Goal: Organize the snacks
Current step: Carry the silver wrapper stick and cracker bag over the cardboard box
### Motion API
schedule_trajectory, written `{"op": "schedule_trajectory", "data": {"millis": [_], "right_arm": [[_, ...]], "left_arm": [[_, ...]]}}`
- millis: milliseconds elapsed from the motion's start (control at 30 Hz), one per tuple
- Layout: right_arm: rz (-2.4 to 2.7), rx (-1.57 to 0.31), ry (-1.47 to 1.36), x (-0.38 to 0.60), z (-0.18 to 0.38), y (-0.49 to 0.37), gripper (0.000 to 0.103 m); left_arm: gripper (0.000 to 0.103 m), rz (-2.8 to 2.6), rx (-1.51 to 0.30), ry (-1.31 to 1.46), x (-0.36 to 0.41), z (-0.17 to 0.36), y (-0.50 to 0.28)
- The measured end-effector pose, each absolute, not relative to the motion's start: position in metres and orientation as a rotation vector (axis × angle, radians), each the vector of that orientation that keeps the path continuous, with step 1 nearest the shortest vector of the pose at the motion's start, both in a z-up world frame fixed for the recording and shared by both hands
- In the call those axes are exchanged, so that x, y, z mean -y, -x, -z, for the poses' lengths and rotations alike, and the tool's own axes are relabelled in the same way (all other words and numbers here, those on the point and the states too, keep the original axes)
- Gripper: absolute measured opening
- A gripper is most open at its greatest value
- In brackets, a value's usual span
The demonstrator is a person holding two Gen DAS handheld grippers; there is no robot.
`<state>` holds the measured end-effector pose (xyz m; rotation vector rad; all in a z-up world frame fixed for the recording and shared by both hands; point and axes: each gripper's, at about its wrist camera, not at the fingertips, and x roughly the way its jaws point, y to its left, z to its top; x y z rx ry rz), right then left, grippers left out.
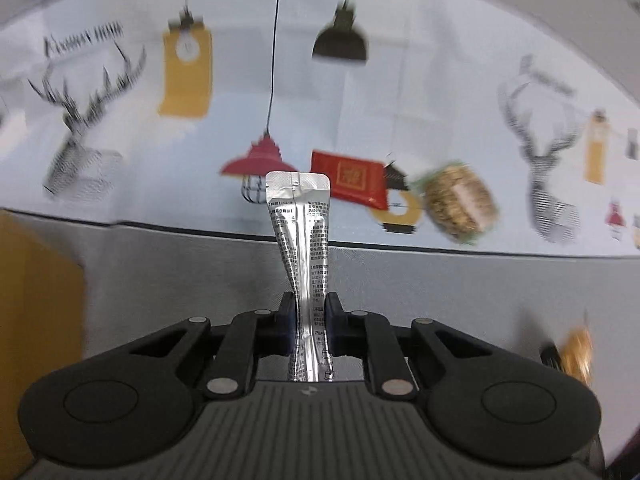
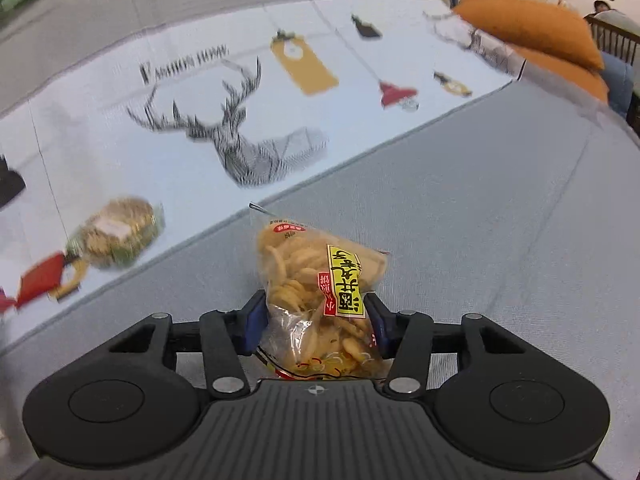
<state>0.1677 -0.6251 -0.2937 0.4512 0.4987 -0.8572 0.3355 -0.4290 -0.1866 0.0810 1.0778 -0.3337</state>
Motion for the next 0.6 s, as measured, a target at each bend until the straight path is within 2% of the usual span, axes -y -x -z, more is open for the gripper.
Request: {"op": "schedule_trajectory", "data": {"millis": [300, 467, 600], "right_arm": [[0.836, -0.33, -0.41, 0.586, 0.241, -0.144, 0.053], [0.684, -0.21, -0.392, 0.514, 0.173, -0.088, 0.053], [0.48, -0.226, -0.336, 0.446, 0.144, -0.031, 0.053]], "left_arm": [[0.016, 0.373, -0.905, -0.151, 0.289, 0.081, -0.222], [0.016, 0.307, -0.825, -0.18, 0.21, 0.049, -0.17], [0.016, 0.287, -0.798, -0.165, 0.156, 0.034, -0.128]]}}
